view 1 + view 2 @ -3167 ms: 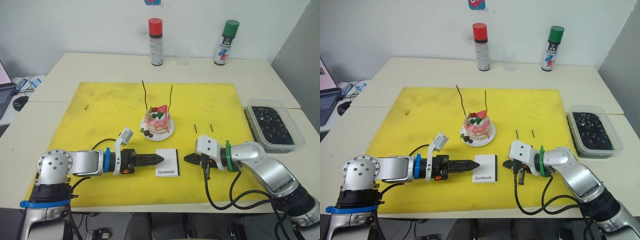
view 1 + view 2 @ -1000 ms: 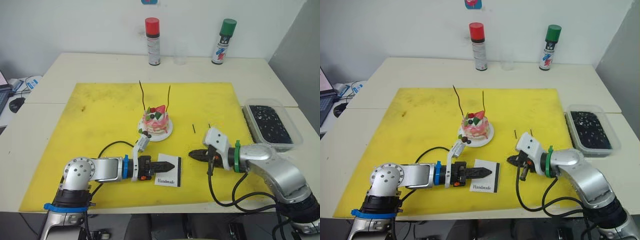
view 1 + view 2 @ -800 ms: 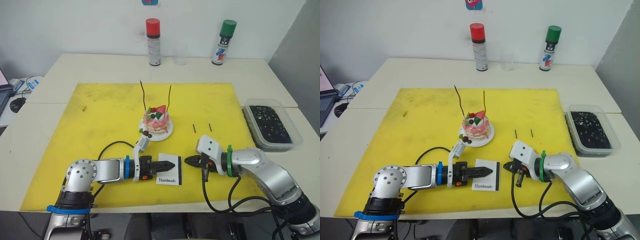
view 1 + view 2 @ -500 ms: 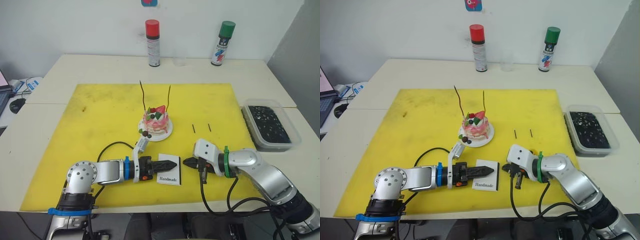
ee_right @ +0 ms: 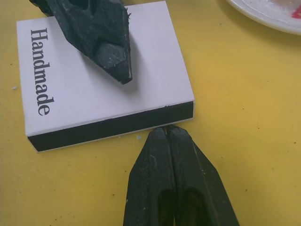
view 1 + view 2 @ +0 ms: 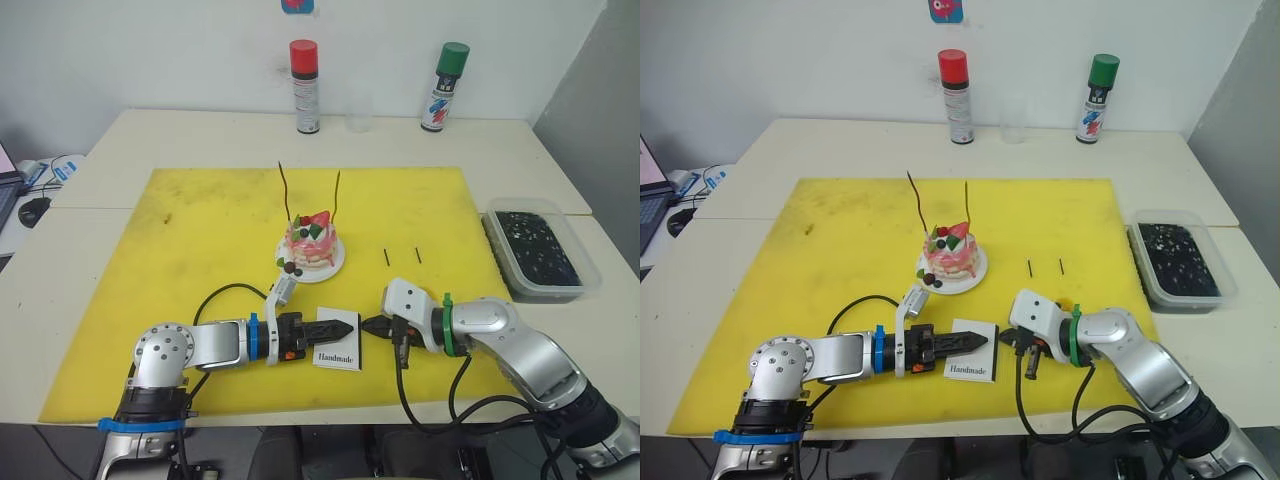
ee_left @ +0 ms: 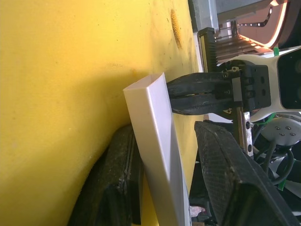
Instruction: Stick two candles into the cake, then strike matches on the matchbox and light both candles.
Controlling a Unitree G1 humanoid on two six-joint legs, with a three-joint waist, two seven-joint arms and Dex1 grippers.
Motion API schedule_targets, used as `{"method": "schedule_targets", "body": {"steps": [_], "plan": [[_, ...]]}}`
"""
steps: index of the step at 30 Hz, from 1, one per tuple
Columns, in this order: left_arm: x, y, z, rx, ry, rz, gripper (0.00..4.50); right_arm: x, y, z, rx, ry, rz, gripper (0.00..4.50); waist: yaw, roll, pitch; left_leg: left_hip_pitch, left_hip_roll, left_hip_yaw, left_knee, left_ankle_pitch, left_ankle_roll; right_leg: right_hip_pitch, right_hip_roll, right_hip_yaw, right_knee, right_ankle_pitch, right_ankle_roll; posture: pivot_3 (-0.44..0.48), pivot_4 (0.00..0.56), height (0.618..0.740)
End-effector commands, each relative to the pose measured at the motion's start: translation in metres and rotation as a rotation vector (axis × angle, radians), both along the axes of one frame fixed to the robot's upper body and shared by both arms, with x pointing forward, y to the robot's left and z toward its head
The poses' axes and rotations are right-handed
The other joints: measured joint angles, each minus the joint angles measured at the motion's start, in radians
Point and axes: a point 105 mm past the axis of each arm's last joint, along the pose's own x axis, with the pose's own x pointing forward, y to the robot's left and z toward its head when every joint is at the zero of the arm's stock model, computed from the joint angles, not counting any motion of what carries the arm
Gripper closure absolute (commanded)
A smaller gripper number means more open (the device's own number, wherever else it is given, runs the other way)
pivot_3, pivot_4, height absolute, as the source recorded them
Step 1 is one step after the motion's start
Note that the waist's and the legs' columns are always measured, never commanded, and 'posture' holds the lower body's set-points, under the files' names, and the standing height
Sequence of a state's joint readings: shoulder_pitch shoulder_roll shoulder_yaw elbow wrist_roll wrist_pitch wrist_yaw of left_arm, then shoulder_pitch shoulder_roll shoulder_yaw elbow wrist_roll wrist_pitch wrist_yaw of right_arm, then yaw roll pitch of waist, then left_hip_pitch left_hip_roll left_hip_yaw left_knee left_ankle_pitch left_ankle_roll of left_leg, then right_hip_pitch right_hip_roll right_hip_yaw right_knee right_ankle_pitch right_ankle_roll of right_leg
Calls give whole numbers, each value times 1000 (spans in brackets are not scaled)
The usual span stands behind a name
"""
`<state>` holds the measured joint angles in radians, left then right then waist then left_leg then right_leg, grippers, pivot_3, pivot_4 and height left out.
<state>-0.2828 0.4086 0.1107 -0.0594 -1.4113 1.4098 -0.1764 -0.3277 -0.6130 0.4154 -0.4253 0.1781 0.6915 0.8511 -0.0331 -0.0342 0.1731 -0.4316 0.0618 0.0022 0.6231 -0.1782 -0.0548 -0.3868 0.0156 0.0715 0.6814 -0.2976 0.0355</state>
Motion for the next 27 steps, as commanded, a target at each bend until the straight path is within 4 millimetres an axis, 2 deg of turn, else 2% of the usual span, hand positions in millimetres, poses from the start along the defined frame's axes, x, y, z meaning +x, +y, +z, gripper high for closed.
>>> {"method": "schedule_targets", "body": {"steps": [1, 18, 21, 25, 26, 27], "plan": [[-2, 6, -19, 70, 55, 34, 2445, -6, 8, 5, 22, 5, 48, 4500, 0, 0, 0, 0, 0, 0, 0, 0, 0, 0, 0, 0, 0, 0, 0, 0, 150, 740], [-2, 6, -20, 90, 48, 26, 2445, -4, 9, 6, 39, 5, 18, 4500, 0, 0, 0, 0, 0, 0, 0, 0, 0, 0, 0, 0, 0, 0, 0, 0, 150, 740], [-3, 7, -23, 114, 46, 23, 3040, 0, 6, 8, 49, -4, -19, 4500, 0, 0, 0, 0, 0, 0, 0, 0, 0, 0, 0, 0, 0, 0, 0, 0, 150, 740], [-4, 8, -24, 116, 37, 17, 4260, 12, -4, 20, 87, -27, -117, 4500, 0, 0, 0, 0, 0, 0, 0, 0, 0, 0, 0, 0, 0, 0, 0, 0, 150, 740], [-5, 8, -23, 116, 34, 16, 4461, 14, -6, 24, 94, -30, -131, 4500, 0, 0, 0, 0, 0, 0, 0, 0, 0, 0, 0, 0, 0, 0, -1, 0, 150, 740], [-5, 8, -23, 117, 29, 11, 4461, 15, -9, 27, 101, -39, -144, 4500, 0, 0, 0, 0, 0, 0, 0, 0, 0, 0, 0, 0, 0, 0, -1, 0, 150, 740]]}}
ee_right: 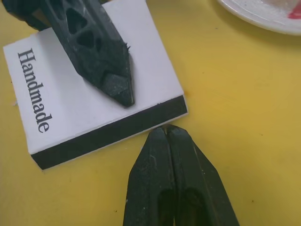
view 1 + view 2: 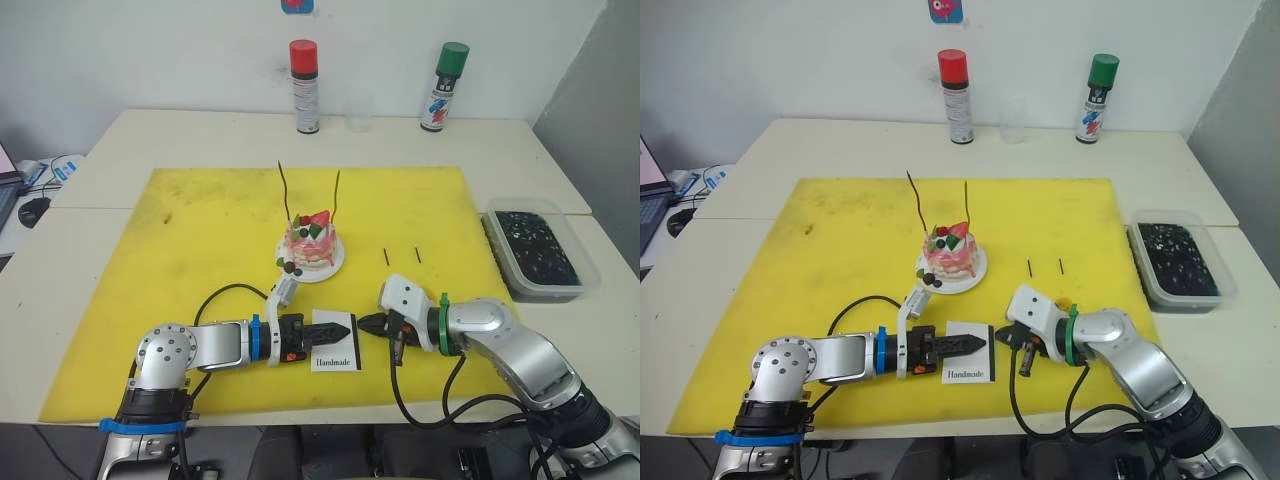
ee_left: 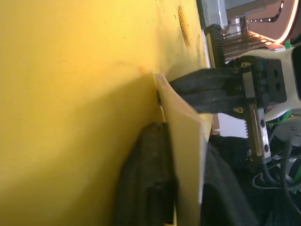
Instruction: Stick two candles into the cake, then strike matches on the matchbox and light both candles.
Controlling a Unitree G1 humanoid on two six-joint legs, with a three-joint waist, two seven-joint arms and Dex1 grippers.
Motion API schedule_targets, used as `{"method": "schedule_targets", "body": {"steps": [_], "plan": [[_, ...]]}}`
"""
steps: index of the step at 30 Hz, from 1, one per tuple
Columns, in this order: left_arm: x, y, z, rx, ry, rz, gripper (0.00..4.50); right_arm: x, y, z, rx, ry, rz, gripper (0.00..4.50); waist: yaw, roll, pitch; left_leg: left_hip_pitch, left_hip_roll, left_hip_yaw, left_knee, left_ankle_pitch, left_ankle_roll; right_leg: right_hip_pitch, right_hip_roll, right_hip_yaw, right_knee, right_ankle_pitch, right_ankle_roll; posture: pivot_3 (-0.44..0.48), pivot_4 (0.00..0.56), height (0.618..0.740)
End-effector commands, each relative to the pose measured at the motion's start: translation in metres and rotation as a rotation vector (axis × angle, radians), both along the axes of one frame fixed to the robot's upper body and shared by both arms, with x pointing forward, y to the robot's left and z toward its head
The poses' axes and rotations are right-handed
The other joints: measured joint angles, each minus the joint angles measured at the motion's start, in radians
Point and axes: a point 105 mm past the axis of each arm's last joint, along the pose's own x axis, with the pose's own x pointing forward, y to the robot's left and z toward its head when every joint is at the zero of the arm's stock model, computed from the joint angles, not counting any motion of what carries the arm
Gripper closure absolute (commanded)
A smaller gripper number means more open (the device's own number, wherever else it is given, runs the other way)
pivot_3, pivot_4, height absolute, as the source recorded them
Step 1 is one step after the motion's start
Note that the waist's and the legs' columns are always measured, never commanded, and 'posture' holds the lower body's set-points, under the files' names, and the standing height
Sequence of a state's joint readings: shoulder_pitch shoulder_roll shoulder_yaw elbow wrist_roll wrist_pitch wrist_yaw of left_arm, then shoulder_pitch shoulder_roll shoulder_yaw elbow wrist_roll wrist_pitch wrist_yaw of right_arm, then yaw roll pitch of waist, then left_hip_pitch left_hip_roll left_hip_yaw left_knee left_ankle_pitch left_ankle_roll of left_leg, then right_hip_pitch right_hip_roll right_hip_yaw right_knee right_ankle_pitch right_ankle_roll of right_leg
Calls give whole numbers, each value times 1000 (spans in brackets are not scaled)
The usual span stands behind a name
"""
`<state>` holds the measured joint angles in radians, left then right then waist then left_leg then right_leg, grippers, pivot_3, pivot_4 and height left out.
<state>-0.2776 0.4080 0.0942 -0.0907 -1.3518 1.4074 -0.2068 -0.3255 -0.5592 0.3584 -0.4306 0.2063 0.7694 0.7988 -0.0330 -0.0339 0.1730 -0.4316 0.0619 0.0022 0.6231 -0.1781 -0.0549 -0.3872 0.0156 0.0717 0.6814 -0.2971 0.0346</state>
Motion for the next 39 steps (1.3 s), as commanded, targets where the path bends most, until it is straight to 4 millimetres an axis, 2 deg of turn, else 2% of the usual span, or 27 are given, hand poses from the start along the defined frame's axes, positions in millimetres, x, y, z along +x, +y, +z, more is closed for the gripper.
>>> {"method": "schedule_targets", "body": {"steps": [1, 4, 8, 11, 14, 17, 21, 27, 33, 36, 39], "plan": [[-4, 10, -18, 78, 42, 18, 4461, 8, -11, 25, 50, -71, -64, 4500, 0, 0, 0, 0, 0, 0, 0, 0, 0, 0, 0, 0, 0, 0, 0, 0, 150, 740], [-7, 8, -7, 34, 5, -24, 4461, 11, -18, 41, 100, -132, -100, 4500, 0, 0, 0, 0, 0, 1, 0, 0, 0, 0, 0, 1, 0, 0, -1, 0, 150, 740], [-10, 8, 21, -60, -77, -86, 4461, 15, -28, 56, 172, -219, -187, 4500, 0, 0, 0, 0, 0, 0, -3, 0, 0, -2, 0, 0, 0, -1, -2, 0, 150, 740], [-13, 10, 43, -104, -150, -128, 4500, 23, -32, 61, 247, -260, -291, 3950, -1, -1, 1, 0, 1, 0, -7, 0, 0, -3, 1, 0, 0, -2, -4, 0, 150, 740], [-14, 13, 54, -100, -202, -130, 4500, 33, -33, 56, 243, -330, -382, 2878, 0, -1, 1, -1, 0, 0, -10, 0, 0, -3, 1, -1, 0, -4, -4, 0, 150, 740], [-13, 17, 57, -76, -229, -101, 4500, 44, -33, 49, 229, -401, -471, 1787, 0, -1, 1, -1, 0, 1, -10, 0, 0, -3, 0, 0, -1, -4, -3, 0, 150, 740], [-13, 21, 58, -61, -245, -69, 4500, 60, -32, 40, 251, -405, -630, 1787, 1, -1, 1, -1, 0, 1, -11, 0, 0, -4, -1, 0, -1, -5, -3, 0, 150, 740], [-17, 21, 59, -46, -250, -58, 4500, 70, -20, 20, 299, -340, -742, 1787, 1, -1, 1, -1, 0, 1, -11, 0, -1, -3, -1, 0, -1, -5, -3, 0, 150, 740], [-16, 21, 59, -46, -251, -47, 4500, 78, -24, 8, 311, -275, -831, 1787, 1, -1, 1, -1, 0, 1, -11, 0, -1, -3, -1, -1, -1, -4, -4, 0, 150, 740], [-16, 21, 59, -44, -250, -46, 4500, 77, -22, 1, 309, -220, -839, 2412, 1, -1, 1, -1, 0, 0, -11, 0, -1, -3, -1, -1, -1, -4, -4, 0, 150, 740], [-16, 20, 59, -43, -249, -46, 4500, 75, -20, -2, 317, -172, -851, 3471, 1, -1, 1, -1, 0, 1, -11, 0, -1, -3, -1, -1, -1, -2, -7, 0, 150, 740]]}}
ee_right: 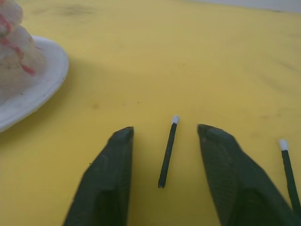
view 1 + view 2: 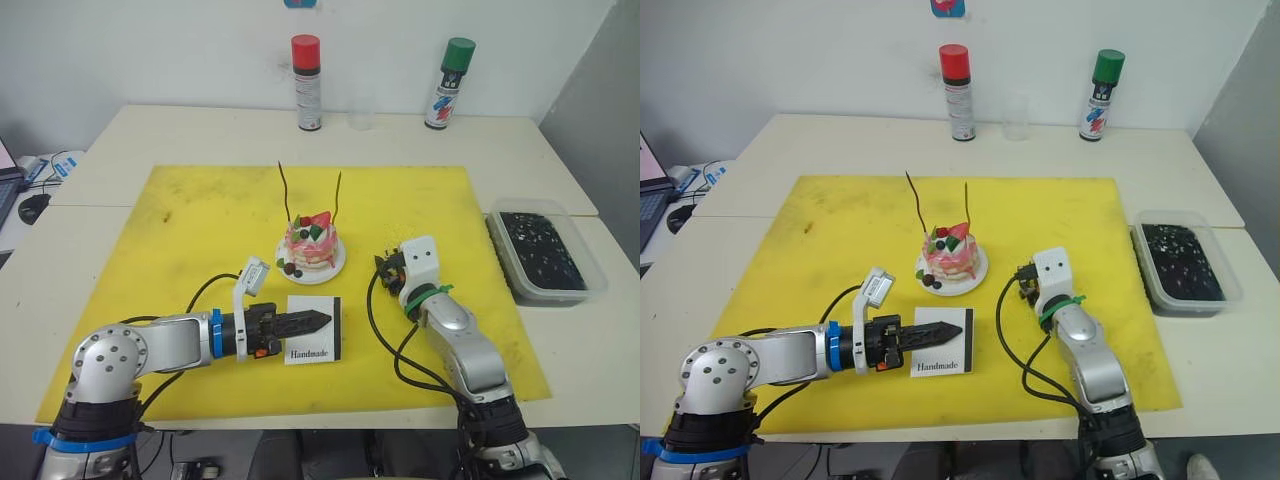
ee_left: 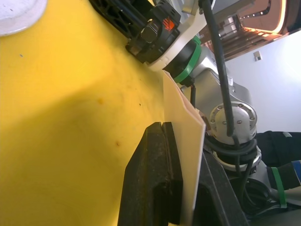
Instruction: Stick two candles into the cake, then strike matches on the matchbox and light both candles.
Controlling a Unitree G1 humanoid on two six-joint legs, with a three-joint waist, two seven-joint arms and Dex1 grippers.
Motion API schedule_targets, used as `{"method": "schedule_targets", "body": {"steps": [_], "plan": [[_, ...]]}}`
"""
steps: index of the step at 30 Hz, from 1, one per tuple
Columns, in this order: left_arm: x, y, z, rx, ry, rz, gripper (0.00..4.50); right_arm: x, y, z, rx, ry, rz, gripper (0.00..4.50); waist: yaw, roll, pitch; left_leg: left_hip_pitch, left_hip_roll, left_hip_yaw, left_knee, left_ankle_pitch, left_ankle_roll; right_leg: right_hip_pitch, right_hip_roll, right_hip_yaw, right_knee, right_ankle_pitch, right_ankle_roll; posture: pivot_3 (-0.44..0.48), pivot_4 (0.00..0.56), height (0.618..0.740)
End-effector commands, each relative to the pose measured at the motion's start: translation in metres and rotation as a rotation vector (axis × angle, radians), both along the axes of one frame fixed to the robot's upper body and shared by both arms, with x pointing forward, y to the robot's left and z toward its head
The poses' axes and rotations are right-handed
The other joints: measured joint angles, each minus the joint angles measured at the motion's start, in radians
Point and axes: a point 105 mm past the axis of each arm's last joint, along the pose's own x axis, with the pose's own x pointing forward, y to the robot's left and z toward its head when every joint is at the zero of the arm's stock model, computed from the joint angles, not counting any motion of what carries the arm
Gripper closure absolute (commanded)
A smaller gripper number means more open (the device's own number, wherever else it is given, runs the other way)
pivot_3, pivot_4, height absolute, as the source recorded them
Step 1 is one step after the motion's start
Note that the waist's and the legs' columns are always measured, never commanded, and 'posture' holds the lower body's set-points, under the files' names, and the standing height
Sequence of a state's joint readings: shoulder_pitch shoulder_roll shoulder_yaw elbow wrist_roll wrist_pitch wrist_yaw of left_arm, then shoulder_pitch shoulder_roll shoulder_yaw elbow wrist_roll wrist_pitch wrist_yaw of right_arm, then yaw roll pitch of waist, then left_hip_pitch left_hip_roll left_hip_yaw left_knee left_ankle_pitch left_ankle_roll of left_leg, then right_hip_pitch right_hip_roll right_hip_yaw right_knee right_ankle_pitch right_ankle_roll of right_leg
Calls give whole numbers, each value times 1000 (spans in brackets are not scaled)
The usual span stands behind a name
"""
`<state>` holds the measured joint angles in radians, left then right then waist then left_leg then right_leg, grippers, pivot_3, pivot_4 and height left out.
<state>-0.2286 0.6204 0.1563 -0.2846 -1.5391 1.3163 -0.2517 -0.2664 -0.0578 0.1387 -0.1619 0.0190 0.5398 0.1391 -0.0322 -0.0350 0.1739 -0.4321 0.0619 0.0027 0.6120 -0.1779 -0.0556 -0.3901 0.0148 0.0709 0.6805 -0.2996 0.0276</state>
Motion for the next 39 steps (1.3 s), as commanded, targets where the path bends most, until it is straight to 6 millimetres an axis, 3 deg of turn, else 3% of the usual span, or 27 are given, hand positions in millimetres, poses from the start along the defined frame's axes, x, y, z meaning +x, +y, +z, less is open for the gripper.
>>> {"method": "schedule_targets", "body": {"steps": [1, 3, 10, 16, 21, 30, 33, 37, 39], "plan": [[-5, -5, 9, -24, -33, -32, 4500, -2, -1, -4, 36, 48, -26, 3841, 0, 0, 0, 0, 0, 0, 0, 0, 0, 0, 0, 0, 0, 0, 0, 0, 150, 740], [-5, -5, 8, -23, -31, -30, 4500, -4, 0, -4, 57, 66, -33, 4477, 0, 0, 0, 0, 0, 0, 0, 0, 0, 0, 0, 0, 0, 0, 0, 0, 150, 740], [-6, -6, 7, -20, -29, -28, 4500, -15, 10, 13, 76, 16, 48, 4477, 0, 0, 0, 0, 0, 0, 0, 0, 0, 0, 0, 0, 0, 0, -1, 0, 150, 740], [-9, 1, 6, 5, -24, -44, 4500, -49, 14, 37, -13, -34, 353, 4477, 0, 0, 0, 0, 0, 0, -1, 0, 0, 0, 0, 0, 0, 0, -1, 0, 150, 740], [-13, 6, 3, 46, -28, -75, 4500, -90, 10, 26, -140, 20, 602, 4477, 3, 0, 0, 0, 0, 0, -1, 0, 0, 0, 0, -1, 0, -4, 2, 0, 150, 740], [-13, 6, 1, 61, -38, -92, 4500, -90, 11, 0, -110, 30, 562, 4477, 0, 0, 0, 1, 0, 0, 0, 0, 0, 0, 0, 0, 0, -4, 3, 0, 150, 740], [-12, 6, 0, 72, -39, -90, 4500, -89, 12, -7, -110, 42, 564, 3870, 0, 0, 0, 0, 0, 0, 0, 0, 0, 0, 0, 0, 0, -4, 3, 0, 150, 740], [-11, 8, 0, 79, -42, -86, 4500, -89, 13, -9, -146, 18, 578, 2469, 1, 0, 0, 0, 0, 0, 0, 0, 0, 0, 0, -1, 0, -4, 3, 0, 150, 740], [-11, 9, 0, 83, -42, -83, 4500, -89, 14, -8, -136, -3, 576, 2469, 1, 0, 0, 1, 0, 0, 0, 0, 0, 0, 0, -1, 0, -4, 3, 0, 150, 740]]}}
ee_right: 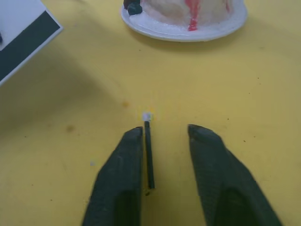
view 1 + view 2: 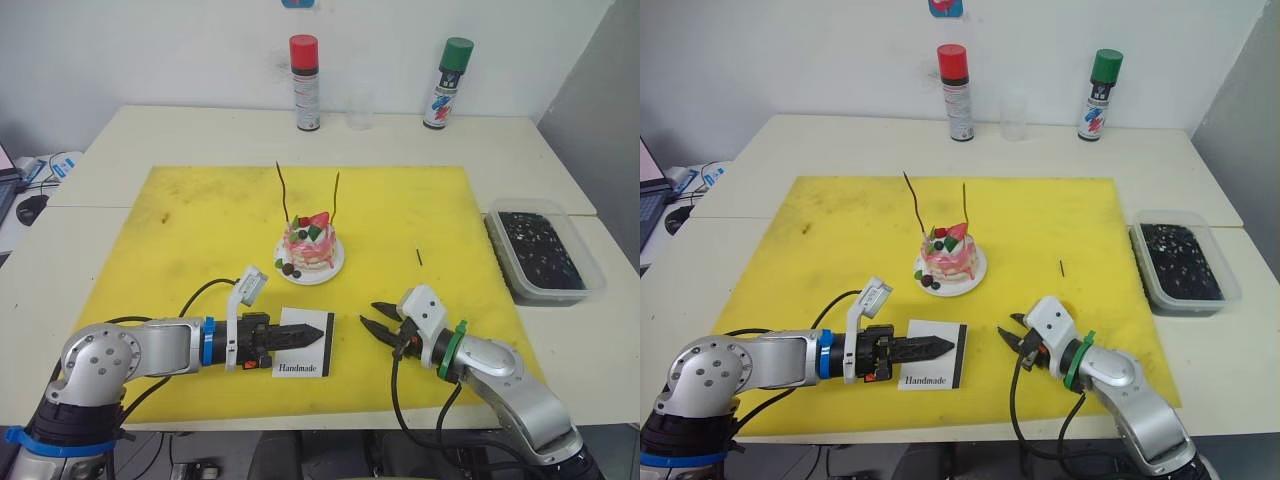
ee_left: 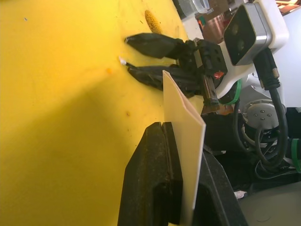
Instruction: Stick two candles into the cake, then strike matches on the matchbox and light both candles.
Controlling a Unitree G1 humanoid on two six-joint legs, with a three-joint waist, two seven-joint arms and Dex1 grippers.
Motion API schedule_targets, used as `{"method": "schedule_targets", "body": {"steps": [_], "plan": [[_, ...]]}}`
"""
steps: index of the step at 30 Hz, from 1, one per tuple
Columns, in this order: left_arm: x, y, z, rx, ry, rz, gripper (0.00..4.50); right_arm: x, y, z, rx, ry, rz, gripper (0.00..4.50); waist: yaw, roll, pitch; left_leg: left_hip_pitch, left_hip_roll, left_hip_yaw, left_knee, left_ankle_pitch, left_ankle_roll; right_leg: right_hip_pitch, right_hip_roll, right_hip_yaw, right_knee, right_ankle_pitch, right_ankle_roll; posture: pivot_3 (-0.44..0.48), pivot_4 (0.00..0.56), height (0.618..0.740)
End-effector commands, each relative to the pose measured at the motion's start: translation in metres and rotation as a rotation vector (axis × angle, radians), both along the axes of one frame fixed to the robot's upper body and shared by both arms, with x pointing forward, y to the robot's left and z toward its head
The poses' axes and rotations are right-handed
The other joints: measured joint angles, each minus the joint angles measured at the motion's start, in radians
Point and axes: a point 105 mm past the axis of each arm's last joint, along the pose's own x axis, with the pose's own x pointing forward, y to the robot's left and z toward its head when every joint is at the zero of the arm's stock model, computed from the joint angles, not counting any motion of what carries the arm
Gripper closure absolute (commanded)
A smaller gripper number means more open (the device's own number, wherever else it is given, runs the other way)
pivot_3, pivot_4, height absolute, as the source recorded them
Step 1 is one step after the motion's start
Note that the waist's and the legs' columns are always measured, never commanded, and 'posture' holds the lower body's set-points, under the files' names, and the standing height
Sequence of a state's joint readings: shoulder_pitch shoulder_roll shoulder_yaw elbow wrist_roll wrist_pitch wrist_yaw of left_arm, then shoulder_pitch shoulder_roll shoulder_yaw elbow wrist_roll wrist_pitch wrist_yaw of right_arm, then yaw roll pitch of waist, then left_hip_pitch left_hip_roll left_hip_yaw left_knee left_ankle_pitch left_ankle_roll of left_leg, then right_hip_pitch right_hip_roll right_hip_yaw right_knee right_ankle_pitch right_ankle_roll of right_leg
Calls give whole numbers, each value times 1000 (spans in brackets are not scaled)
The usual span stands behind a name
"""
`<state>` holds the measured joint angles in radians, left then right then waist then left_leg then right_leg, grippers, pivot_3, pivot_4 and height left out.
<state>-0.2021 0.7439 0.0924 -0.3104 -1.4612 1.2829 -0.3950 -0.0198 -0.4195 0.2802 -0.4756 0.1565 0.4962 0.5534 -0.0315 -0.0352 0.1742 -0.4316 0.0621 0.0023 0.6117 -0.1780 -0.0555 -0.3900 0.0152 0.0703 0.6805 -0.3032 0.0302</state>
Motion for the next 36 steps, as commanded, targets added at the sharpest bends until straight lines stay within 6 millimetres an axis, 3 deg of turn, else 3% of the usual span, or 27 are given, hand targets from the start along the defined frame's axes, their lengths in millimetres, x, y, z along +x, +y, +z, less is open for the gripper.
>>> {"method": "schedule_targets", "body": {"steps": [1, 20, 23, 27, 28, 33, 36], "plan": [[-1, 0, 8, 2, -38, -19, 4500, -1, 3, 6, 21, -52, 14, 2469, 0, 0, 0, 0, 0, 0, 0, 0, 0, 0, 0, 0, 0, 0, 0, 0, 150, 740], [0, 0, 8, 4, -42, -20, 4500, -8, 11, -9, 9, -87, 67, 2469, 0, 0, 0, 0, 0, 0, 0, 0, 0, 0, 0, 0, 0, 0, 0, 0, 150, 740], [0, 0, 8, 3, -42, -21, 4500, -6, 10, -13, 11, -59, 54, 3036, 0, 0, 0, 1, 0, 0, 0, 0, 0, 1, 0, 0, 1, 0, 0, 0, 150, 740], [0, -1, 8, 0, -42, -22, 4500, -8, 9, -15, 1, -47, 62, 4344, 0, -1, -1, 1, 0, 0, 0, 0, 0, 1, 0, 0, 1, 0, 0, 0, 150, 740], [0, -1, 8, 0, -42, -21, 4500, -8, 9, -15, 1, -47, 63, 4473, 0, -1, -1, 1, 0, 0, 0, 0, 0, 1, 0, 0, 1, 0, 0, 0, 150, 740], [-2, -2, 9, -14, -36, -31, 4500, -9, 8, -6, 34, -60, 67, 4473, 0, -1, -1, 1, 0, 0, 0, 0, 0, 1, 0, 0, 1, 0, 0, 0, 150, 740], [-1, -6, 14, -47, -42, -53, 4500, -6, 3, 16, 66, -111, 66, 4473, 2, -1, -1, 1, 0, 0, 0, 0, 0, 1, 0, 0, 1, 0, 0, 0, 150, 740]]}}
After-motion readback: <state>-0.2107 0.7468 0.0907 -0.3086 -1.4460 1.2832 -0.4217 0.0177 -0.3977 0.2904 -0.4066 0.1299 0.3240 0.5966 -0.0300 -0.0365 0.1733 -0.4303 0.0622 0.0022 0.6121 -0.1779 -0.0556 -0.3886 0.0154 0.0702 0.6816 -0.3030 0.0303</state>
